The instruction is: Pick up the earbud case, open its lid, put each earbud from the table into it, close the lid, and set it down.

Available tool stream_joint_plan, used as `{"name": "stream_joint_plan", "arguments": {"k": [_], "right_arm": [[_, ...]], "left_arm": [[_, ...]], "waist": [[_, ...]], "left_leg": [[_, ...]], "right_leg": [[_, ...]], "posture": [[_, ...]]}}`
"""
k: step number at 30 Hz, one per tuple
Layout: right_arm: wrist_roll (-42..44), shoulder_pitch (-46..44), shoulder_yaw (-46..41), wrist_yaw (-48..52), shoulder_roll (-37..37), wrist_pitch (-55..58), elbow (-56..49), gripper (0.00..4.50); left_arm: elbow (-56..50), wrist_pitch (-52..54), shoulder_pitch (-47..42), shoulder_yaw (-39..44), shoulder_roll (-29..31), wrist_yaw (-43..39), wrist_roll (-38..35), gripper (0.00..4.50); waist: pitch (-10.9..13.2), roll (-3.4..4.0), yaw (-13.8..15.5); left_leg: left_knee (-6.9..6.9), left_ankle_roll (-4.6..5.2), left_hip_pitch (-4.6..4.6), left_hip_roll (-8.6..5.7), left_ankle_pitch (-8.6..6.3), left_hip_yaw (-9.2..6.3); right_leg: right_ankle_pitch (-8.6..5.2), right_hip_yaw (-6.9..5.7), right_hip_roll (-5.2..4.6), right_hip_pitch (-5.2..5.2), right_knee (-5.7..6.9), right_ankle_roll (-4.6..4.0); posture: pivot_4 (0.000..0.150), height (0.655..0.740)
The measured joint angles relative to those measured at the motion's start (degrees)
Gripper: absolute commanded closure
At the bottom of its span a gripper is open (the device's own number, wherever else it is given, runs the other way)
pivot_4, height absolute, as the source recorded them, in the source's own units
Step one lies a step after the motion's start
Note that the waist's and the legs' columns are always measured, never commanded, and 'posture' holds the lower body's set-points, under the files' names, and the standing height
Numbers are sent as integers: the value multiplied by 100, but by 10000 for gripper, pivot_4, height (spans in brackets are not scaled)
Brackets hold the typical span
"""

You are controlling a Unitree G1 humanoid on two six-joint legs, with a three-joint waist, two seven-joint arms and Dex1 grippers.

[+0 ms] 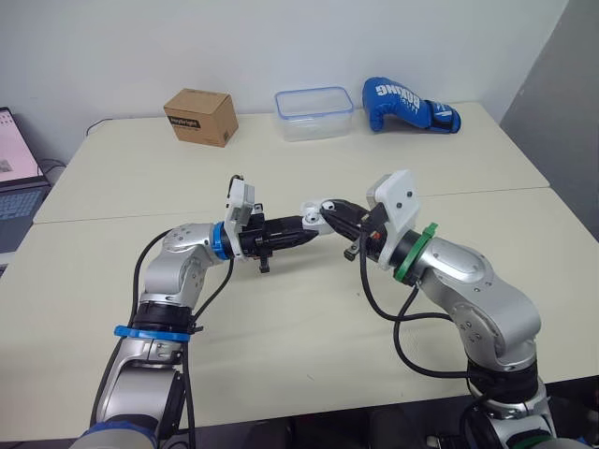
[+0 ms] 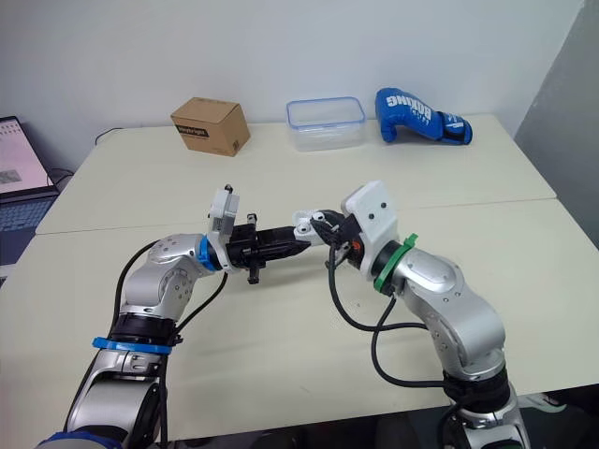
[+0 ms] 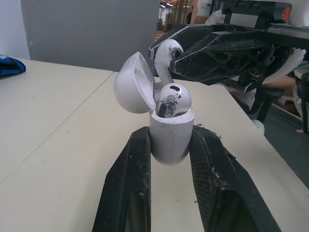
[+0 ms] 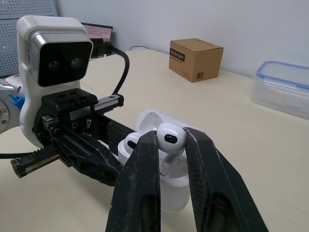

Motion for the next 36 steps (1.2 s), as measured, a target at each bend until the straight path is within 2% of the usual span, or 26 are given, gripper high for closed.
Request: {"name": "stream_joint_plan", "arguments": {"k": [13, 25, 26, 32, 36], "right_arm": [[-66, -29, 32, -77, -183, -23, 36, 41092], [-353, -204, 505, 0, -716, -263, 39, 41092], [-352, -206, 505, 11, -722, -263, 39, 33971], [-308, -204, 457, 68, -630, -252, 62, 14808], [-100, -204, 296, 82, -500, -238, 71, 14808]], "left_arm": [[-10, 1, 2, 2, 10, -5, 0, 37247], [-10, -4, 3, 1, 10, 7, 2, 37247], [-10, -4, 4, 1, 10, 6, 1, 37247], [-17, -14, 6, 16, 13, 28, 1, 37247], [-45, -18, 8, 18, 13, 19, -2, 37247]], "waist": [[0, 0, -1], [0, 0, -1], [0, 0, 0], [0, 0, 0], [0, 0, 1]], "left_leg": [[0, 0, 0, 0, 0, 1], [0, 0, 0, 0, 0, 2], [0, 0, 0, 0, 0, 1], [0, 0, 0, 0, 0, 1], [0, 0, 0, 0, 0, 0]], "right_leg": [[0, 0, 0, 0, 0, 0], [0, 0, 0, 0, -1, 0], [0, 0, 0, 0, -1, 0], [0, 0, 0, 0, -1, 0], [0, -1, 0, 1, -2, 0]], "posture": [[1500, 7307], [1500, 7307], [1500, 7307], [1500, 7307], [1500, 7307]]}}
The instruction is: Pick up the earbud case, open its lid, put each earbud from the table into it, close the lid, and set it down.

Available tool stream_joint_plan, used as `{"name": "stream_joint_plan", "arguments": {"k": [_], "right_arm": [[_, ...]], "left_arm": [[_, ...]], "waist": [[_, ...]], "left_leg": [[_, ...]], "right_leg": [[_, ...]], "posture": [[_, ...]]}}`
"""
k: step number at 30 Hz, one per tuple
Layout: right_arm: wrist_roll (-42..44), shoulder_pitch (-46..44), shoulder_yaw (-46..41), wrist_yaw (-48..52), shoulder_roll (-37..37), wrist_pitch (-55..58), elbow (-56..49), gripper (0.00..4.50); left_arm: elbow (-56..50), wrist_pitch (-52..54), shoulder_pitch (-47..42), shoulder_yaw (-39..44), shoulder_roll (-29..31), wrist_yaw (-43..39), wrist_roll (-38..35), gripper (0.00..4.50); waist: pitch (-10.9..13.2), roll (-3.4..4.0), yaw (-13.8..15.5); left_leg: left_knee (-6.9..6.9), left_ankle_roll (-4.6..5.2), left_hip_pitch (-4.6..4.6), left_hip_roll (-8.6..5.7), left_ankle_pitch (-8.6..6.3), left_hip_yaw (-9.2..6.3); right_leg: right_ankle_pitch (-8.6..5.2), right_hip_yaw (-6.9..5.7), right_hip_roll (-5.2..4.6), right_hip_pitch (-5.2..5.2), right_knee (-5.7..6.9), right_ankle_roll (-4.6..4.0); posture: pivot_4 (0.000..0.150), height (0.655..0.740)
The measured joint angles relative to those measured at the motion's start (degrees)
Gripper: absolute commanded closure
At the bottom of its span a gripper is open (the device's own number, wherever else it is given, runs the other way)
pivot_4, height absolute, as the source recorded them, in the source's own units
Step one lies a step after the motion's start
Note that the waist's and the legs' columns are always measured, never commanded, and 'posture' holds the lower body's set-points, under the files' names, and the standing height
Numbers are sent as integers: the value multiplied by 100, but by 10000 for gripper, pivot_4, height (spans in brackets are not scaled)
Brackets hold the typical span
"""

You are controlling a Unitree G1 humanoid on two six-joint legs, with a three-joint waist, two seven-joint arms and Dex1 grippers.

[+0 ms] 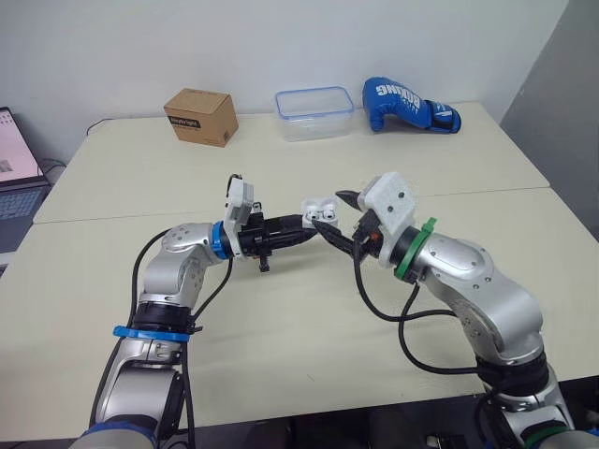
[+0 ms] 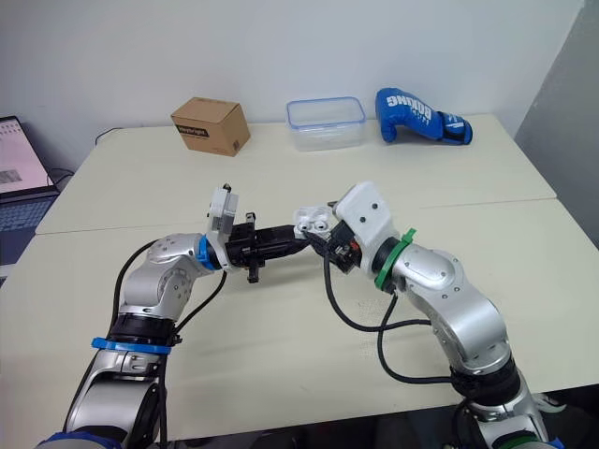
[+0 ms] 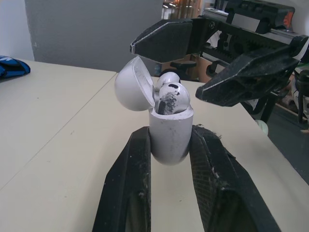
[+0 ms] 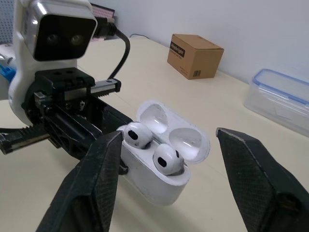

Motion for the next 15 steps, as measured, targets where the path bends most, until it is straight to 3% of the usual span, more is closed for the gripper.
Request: {"name": "stream_joint_plan", "arguments": {"k": [6, 10, 15], "right_arm": [[1160, -379, -937, 264, 206, 617, 46, 14808], [1987, -1114, -1569, 471, 31, 1082, 379, 27026], [1957, -1713, -1357, 1055, -683, 929, 1299, 44828]], "left_arm": [[-27, 0, 57, 3, 0, -3, -5, 37247], [-146, -4, 149, 8, 0, 14, -23, 37247], [-451, 3, 299, 47, -2, 128, -75, 37247]], "waist": [[0, 0, -1], [0, 0, -1], [0, 0, -10]], "left_leg": [[0, 0, 0, 1, 0, -2], [0, 0, 0, 1, 0, -4], [-1, 1, 0, 1, 0, 4]], "right_leg": [[0, 0, 0, 0, 1, 0], [0, -1, 0, 1, 0, 0], [0, 0, 0, 1, -2, 0]], "posture": [[1500, 7307], [1500, 7307], [1500, 7307]]}}
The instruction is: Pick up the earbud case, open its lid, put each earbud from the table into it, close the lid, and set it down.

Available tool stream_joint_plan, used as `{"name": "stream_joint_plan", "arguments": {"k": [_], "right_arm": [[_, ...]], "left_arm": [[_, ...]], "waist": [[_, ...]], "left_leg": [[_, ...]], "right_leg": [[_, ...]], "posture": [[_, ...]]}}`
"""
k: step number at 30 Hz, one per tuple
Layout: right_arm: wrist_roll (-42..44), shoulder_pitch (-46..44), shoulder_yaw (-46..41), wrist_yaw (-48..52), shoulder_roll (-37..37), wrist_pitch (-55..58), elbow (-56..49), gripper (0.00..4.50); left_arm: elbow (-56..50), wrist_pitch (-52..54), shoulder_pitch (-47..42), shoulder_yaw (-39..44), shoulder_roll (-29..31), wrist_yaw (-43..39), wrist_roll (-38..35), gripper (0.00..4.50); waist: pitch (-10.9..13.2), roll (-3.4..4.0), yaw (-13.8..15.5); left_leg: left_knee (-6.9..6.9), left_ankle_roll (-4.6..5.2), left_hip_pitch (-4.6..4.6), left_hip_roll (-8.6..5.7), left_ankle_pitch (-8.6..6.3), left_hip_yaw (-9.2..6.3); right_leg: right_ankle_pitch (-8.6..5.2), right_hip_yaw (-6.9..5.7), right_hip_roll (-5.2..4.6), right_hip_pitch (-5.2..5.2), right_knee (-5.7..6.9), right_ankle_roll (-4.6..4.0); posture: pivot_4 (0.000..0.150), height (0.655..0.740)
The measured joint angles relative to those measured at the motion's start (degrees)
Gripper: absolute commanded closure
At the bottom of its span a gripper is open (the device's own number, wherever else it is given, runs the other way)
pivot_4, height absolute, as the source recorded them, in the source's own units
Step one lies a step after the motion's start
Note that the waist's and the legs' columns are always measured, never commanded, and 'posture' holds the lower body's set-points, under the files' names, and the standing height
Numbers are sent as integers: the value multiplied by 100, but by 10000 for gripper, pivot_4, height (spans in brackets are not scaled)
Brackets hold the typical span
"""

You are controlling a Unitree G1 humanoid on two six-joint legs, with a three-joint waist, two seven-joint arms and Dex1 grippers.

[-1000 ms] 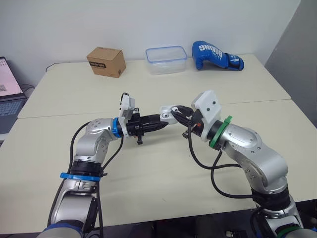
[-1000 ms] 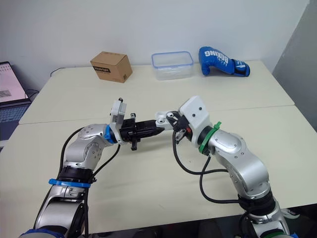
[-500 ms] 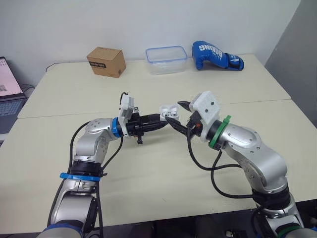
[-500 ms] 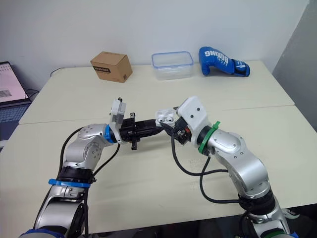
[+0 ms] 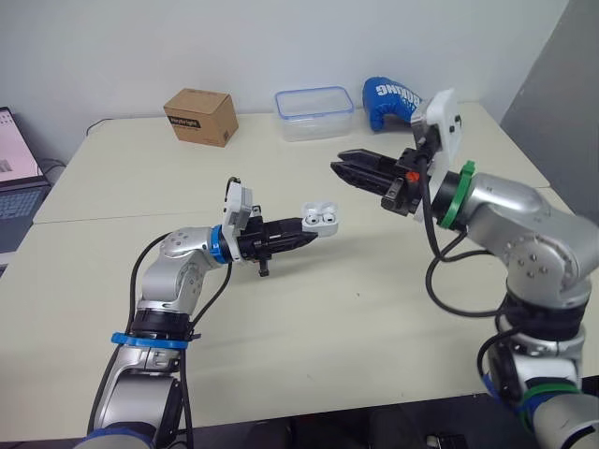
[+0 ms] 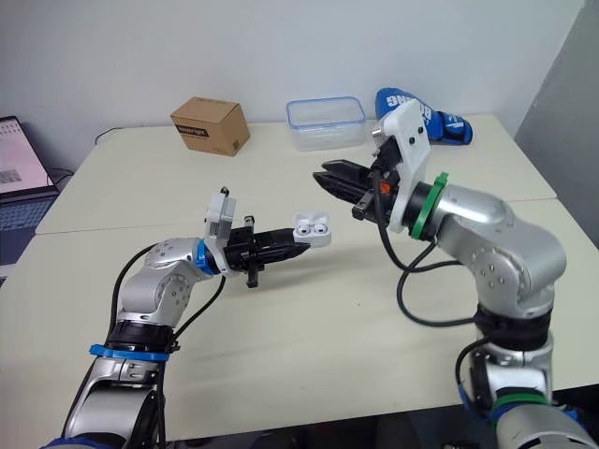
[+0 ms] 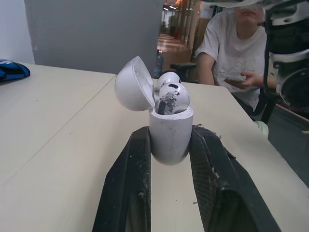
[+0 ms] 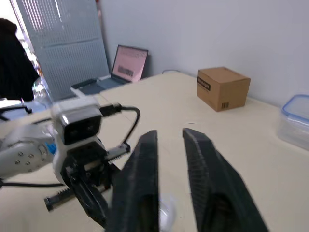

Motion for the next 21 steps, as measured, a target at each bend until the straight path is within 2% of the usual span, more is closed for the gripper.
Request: {"name": "stream_joint_plan", "arguments": {"k": [2, 11, 21], "right_arm": [[-290, -222, 414, 419, -281, -368, 595, 44828], [-1227, -619, 1617, 2024, -616, -1716, 2264, 44828], [-1504, -635, 1794, 2512, -301, -2025, 2514, 44828]], "left_arm": [[-188, 23, 78, 15, -2, 63, -37, 37247], [-886, 366, 405, 120, 101, 271, -353, 37247], [-1089, 509, 573, 128, 242, 379, -459, 37247]], "waist": [[0, 0, -18], [1, -1, -55], [1, -1, -52]], "left_leg": [[0, 0, 0, 2, 0, 1], [0, -1, -2, 1, 0, 1], [0, -1, -3, 1, 1, -5]], "right_leg": [[0, 0, 0, -1, 1, 0], [0, 0, -2, -2, -3, 0], [0, -1, -3, -3, -4, 0]], "posture": [[1500, 7307], [1500, 7307], [1500, 7307]]}}
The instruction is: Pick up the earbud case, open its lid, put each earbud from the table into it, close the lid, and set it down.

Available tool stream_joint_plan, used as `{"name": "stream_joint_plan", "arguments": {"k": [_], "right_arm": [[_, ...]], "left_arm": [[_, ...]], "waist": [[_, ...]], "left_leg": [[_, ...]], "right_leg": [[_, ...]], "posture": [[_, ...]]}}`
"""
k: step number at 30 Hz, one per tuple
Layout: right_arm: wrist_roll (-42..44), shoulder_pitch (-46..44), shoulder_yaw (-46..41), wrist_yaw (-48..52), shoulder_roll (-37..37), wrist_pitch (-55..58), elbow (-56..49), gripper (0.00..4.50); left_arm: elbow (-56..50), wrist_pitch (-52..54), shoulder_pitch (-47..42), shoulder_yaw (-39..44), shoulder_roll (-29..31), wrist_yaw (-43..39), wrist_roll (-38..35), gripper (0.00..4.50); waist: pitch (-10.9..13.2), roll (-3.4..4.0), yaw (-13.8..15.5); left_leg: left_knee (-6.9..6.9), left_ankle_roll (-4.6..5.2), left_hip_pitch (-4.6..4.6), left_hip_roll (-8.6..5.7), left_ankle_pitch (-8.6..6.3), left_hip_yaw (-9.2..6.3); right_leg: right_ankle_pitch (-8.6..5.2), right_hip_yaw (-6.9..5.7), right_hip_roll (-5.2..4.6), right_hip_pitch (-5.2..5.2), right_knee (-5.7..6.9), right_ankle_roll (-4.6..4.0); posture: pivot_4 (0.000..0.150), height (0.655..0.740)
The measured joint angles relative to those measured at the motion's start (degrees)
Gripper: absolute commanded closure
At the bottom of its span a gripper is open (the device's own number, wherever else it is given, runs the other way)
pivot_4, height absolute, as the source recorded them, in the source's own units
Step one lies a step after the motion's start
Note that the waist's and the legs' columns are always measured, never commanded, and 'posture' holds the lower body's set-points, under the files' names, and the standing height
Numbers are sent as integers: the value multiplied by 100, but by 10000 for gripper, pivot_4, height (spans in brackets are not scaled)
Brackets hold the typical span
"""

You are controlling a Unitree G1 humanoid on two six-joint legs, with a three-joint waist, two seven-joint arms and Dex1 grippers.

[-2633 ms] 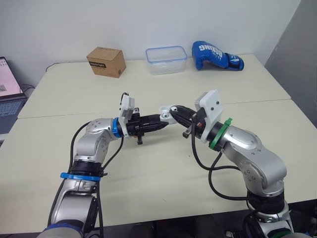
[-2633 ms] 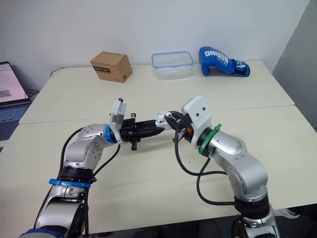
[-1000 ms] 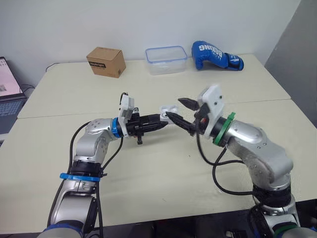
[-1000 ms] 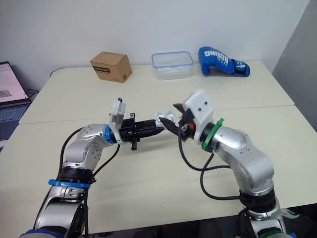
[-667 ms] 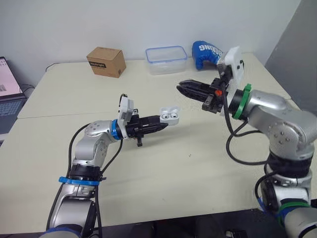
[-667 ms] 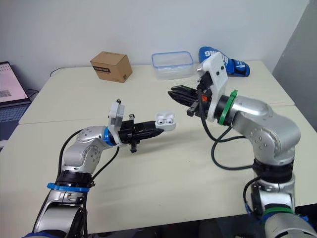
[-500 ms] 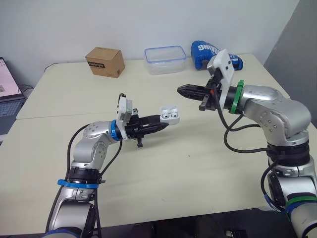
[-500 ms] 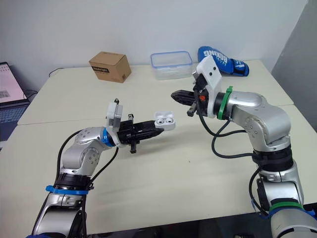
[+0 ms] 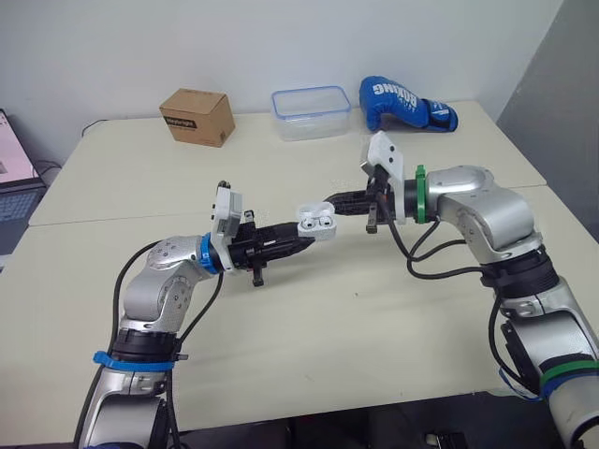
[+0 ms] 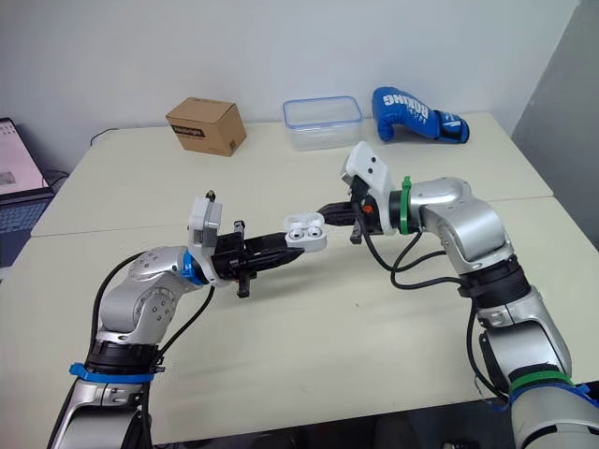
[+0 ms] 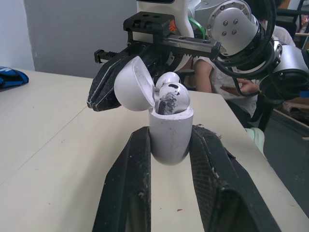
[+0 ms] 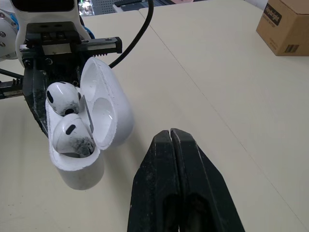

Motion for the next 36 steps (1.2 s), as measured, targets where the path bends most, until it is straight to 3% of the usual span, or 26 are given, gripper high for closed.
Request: {"name": "stream_joint_plan", "arguments": {"k": [31, 36], "right_arm": [[7, 402, -283, -62, -122, 533, -1118, 44828], [-139, 359, -311, 410, -737, -199, -771, 44828]], "left_arm": [[164, 199, -16, 11, 1, 65, -124, 37247], [158, 976, -40, 47, 280, 503, -208, 37247]], "waist": [[0, 0, 4], [0, -1, 14]], "left_leg": [[0, 0, -2, -1, 0, -1], [0, 1, -2, -3, 0, 1]], "right_leg": [[0, -1, -1, 0, 0, 0], [0, -2, -1, 1, -2, 0]], "posture": [[1500, 7307], [1500, 7307]]}}
